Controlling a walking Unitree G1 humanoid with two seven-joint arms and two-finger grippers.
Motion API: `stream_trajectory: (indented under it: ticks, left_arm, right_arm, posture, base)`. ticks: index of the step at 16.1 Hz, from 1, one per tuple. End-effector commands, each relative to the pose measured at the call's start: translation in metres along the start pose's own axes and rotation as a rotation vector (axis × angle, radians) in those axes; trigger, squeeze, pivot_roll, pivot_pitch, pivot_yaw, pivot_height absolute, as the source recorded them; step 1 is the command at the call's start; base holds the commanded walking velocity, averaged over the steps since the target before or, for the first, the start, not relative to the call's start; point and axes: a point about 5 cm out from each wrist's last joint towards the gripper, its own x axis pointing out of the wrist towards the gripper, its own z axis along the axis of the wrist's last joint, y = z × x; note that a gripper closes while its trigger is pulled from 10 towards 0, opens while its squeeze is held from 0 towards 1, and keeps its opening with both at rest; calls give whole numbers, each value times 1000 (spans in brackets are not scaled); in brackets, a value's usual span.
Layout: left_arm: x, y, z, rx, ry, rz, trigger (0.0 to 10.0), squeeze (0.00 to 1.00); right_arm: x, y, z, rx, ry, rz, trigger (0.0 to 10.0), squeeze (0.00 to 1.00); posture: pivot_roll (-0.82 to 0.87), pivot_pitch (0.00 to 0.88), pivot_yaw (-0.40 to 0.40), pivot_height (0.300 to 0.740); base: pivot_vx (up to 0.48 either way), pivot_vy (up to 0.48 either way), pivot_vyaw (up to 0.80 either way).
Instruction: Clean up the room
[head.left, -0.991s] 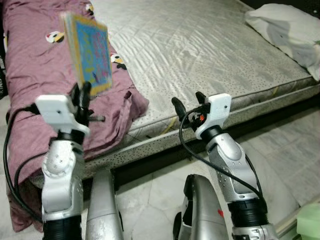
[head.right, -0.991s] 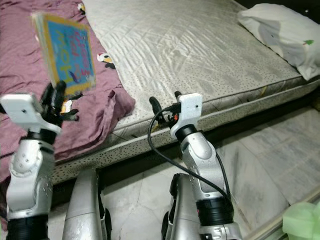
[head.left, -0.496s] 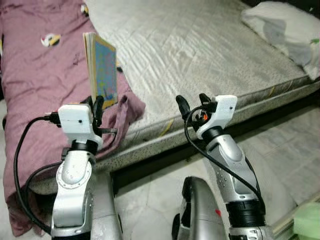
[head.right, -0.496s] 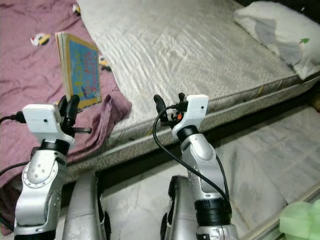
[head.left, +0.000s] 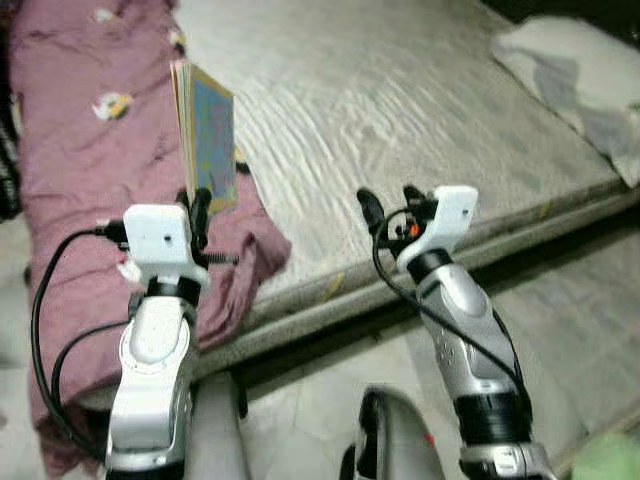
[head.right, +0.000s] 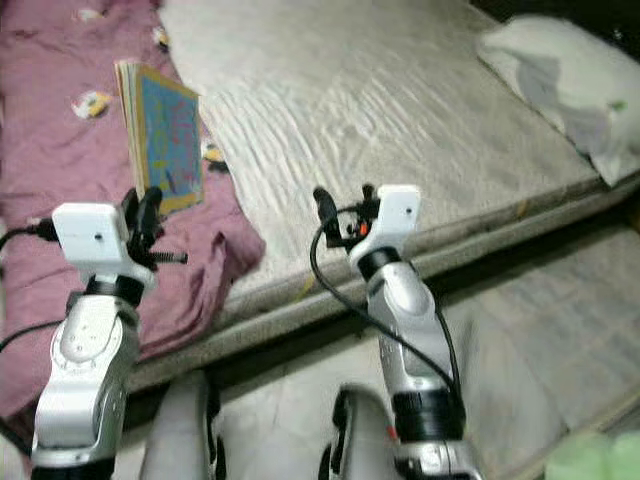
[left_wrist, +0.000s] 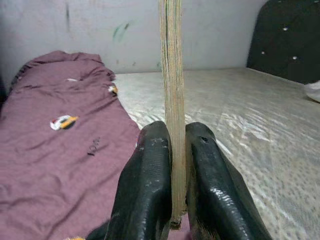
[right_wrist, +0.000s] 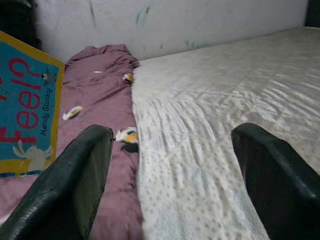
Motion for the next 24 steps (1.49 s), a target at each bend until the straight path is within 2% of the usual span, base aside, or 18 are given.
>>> stream_trajectory:
  ticks: [1, 4, 6, 9, 13, 21, 24]
  left_arm:
    - [2, -5, 8, 10, -40, -29, 10000, 0]
    - [2, -7, 7, 24, -38, -33, 10000, 0]
    - [2, -7, 4, 28, -22, -21, 10000, 0]
    - [-4, -6, -13, 73, 69, 17, 10000, 0]
    - [-11, -4, -25, 89, 113, 18, 10000, 0]
    - [-12, -6, -27, 49, 102, -16, 10000, 0]
    - [-13, -6, -28, 31, 101, -24, 10000, 0]
  right_arm:
    - [1, -2, 4, -1, -21, -16, 10000, 0]
    - [1, -3, 5, -1, -25, -22, 10000, 0]
    - [1, -4, 5, -3, -27, -27, 10000, 0]
    - [-3, -7, 3, -6, -22, -40, 10000, 0]
    - [-4, -8, 1, -9, -14, -43, 10000, 0]
    - [-3, -10, 2, -45, -4, -39, 10000, 0]
    - [-3, -9, 3, -61, -6, -31, 10000, 0]
  posture:
    - [84, 40, -44, 712]
    - [85, 38, -41, 740]
    - [84, 37, -39, 740]
    - [80, 33, -38, 740]
    - [75, 34, -38, 740]
    - [68, 37, -55, 740]
    - [68, 37, -56, 740]
  base:
    - [0, 0, 0]
    - [0, 0, 0]
    - [0, 0, 0]
    - [0, 0, 0]
    - [0, 0, 0]
    - [0, 0, 0]
    - [271, 0, 0]
